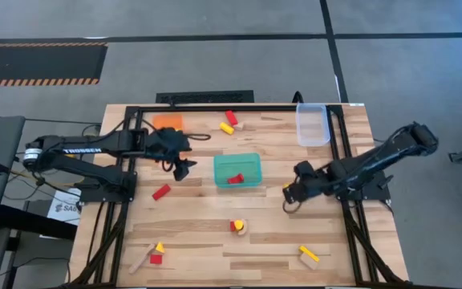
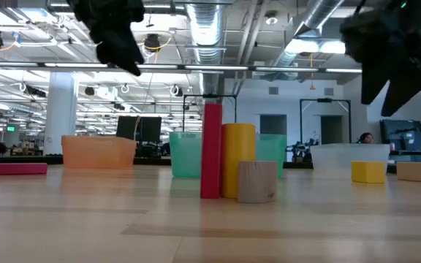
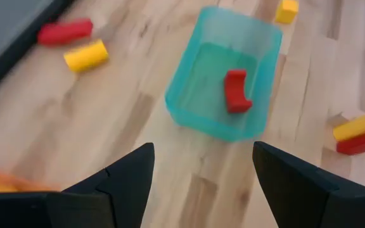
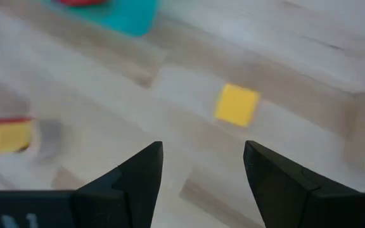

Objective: Sort & place blocks by color
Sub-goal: Put the yellow block into the orange bin

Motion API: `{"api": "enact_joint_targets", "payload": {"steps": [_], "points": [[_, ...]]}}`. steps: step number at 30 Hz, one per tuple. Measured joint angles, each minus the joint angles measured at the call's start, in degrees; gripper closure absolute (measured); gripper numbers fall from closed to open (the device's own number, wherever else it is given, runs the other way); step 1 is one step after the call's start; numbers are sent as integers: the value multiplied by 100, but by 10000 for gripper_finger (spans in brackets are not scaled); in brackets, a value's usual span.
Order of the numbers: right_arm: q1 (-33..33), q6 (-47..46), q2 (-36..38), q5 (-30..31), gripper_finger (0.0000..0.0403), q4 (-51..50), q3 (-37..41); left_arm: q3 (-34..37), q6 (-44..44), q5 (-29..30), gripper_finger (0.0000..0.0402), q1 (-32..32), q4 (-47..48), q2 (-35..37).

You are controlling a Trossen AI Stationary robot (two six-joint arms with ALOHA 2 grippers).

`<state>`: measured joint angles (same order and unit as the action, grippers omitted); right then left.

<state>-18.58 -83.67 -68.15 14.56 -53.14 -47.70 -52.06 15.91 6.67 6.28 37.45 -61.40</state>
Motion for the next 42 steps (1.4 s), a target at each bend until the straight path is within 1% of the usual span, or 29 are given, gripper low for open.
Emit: {"api": "enact_joint_targets", "payload": {"steps": [2,4,7,9,10,12,14,15,19,20,22,27,29,31,36,38,42], "points": [[364,154,1,-147,159,-321,4,190,272,29,148,-116,-66,65],[714,485,3,-199,159,-355,7,340,549,134,148,-179,-109,84],[1193,1321,3,-205,159,-4,7,465,925,516,148,-169,-385,38],[1430,1858,3,-258,159,410,6,470,922,836,148,-43,-764,-85],[1526,2079,3,-287,159,600,4,432,764,895,148,84,-1038,-190],[1664,2436,3,-482,159,914,-10,272,194,704,148,444,-1500,-458],[1756,2675,3,-673,159,1008,-80,11,-615,272,148,864,-1872,-854],[1776,2721,3,-737,159,1010,-123,-150,-1074,16,148,1111,-1880,-1100],[1695,2810,3,-843,159,988,-222,-994,-3296,-1496,148,2009,-1589,-2193],[1643,2810,3,-847,159,992,-241,-1224,-3782,-1789,148,2182,-1428,-2445],[1535,2806,3,-849,159,993,-256,-1731,-4540,-2042,148,2427,-1109,-3011],[1205,2528,3,-856,159,971,-256,-2801,-5814,-2065,148,2776,-186,-4300],[1079,2387,3,-856,159,969,-256,-3143,-6132,-1861,148,2845,110,-4732],[976,2315,3,-858,159,947,-256,-3432,-6295,-1588,148,2888,186,-5104],[842,2220,3,-860,159,881,-256,-3998,-6925,-1508,148,2955,304,-5677],[848,2220,3,-860,159,864,-256,-4123,-7221,-1443,148,2972,401,-5865],[889,2220,3,-871,159,852,-256,-4289,-7416,-1462,148,3012,405,-6197]]}}
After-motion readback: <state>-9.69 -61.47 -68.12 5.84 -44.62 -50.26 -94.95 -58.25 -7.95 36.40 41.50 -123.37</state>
